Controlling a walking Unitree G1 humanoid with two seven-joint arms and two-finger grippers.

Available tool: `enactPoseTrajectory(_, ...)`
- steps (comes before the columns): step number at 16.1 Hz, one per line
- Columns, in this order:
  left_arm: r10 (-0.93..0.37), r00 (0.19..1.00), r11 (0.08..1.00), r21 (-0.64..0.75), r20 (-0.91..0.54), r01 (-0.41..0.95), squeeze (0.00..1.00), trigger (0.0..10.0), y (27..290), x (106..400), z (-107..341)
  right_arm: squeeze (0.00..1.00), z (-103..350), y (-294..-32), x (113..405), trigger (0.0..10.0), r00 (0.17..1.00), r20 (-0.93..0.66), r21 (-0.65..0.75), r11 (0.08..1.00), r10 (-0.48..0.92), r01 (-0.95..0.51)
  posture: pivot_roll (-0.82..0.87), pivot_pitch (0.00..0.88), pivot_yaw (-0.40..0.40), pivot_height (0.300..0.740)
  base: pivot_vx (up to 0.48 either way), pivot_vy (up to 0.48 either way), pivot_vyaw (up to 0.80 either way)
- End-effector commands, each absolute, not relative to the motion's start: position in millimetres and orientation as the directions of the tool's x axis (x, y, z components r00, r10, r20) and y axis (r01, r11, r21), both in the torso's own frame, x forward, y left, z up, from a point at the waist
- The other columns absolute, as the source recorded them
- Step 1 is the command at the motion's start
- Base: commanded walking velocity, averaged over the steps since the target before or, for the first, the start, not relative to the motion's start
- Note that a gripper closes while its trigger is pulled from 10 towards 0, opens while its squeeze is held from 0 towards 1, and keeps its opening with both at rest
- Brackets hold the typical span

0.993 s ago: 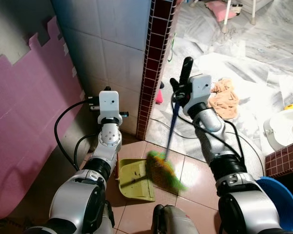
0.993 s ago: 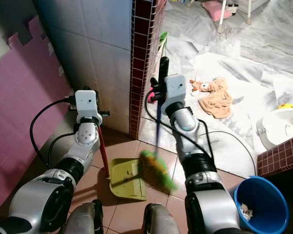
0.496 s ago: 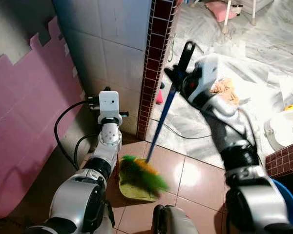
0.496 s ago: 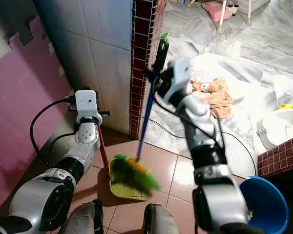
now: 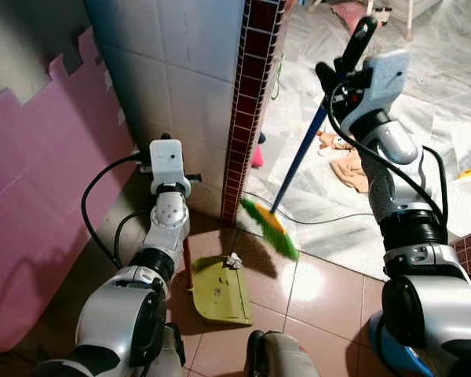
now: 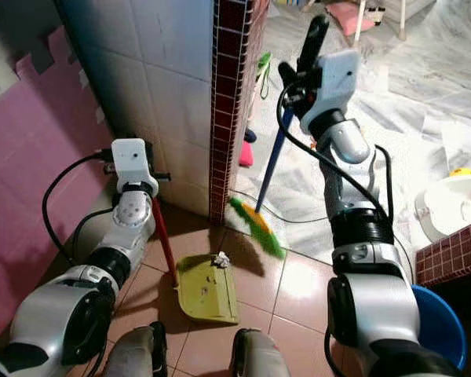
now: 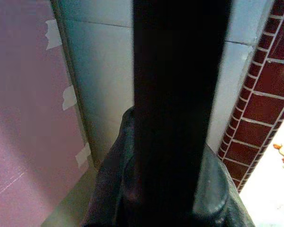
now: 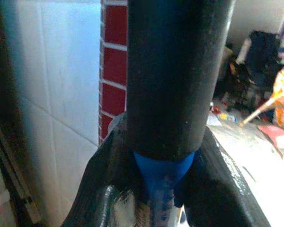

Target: Sweep floor

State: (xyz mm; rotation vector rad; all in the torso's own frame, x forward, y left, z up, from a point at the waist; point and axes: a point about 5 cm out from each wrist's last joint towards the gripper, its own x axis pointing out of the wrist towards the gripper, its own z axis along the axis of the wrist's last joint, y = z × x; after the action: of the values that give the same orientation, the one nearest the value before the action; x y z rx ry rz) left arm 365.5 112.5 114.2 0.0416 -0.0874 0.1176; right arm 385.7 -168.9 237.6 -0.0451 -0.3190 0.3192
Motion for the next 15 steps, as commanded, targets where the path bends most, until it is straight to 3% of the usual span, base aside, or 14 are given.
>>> enactPoseTrajectory(1, 0.092, 0.995, 0.994, 0.053, 0.041, -0.094, 0.0, 10.0, 109, 364, 106, 0.0, 226, -169, 384, 10.0, 0.915, 0.275, -0.094, 0.956, 0.294, -0.279, -0.18, 0.059, -0.028, 0.74, 0.0, 0.0, 0.0)
enactPoseTrajectory(4, 0.09, 0.996, 0.994, 0.055, 0.01, -0.09, 0.0, 10.0, 111, 363, 102, 0.0, 184, -137, 374, 10.0, 0.909, 0.125, 0.018, 0.915, 0.398, -0.403, -0.18, 0.049, -0.024, 0.74, 0.0, 0.0, 0.0)
enactPoseTrajectory(7, 0.09, 0.996, 0.995, 0.044, -0.005, -0.09, 0.0, 10.0, 111, 363, 100, 0.0, 190, -123, 365, 10.0, 0.837, 0.171, 0.104, 0.835, 0.52, -0.54, -0.19, 0.044, -0.021, 0.74, 0.0, 0.0, 0.0)
enactPoseTrajectory(10, 0.08, 0.996, 0.997, 0.007, -0.024, -0.08, 0.0, 10.0, 111, 363, 99, 0.0, 200, -143, 369, 10.0, 0.845, 0.201, 0.062, 0.855, 0.495, -0.516, -0.19, 0.033, -0.021, 0.74, 0.0, 0.0, 0.0)
enactPoseTrajectory(13, 0.093, 0.995, 0.995, -0.029, -0.036, -0.094, 0.0, 10.0, 115, 367, 103, 0.0, 211, -169, 373, 10.0, 0.886, 0.21, -0.129, 0.91, 0.414, -0.395, -0.19, 0.023, -0.017, 0.74, 0.0, 0.0, 0.0)
enactPoseTrajectory(15, 0.075, 0.997, 0.995, -0.061, -0.027, -0.076, 0.0, 10.0, 114, 373, 112, 0.0, 219, -184, 374, 10.0, 0.908, 0.242, -0.172, 0.936, 0.342, -0.307, -0.19, 0.018, -0.018, 0.74, 0.0, 0.0, 0.0)
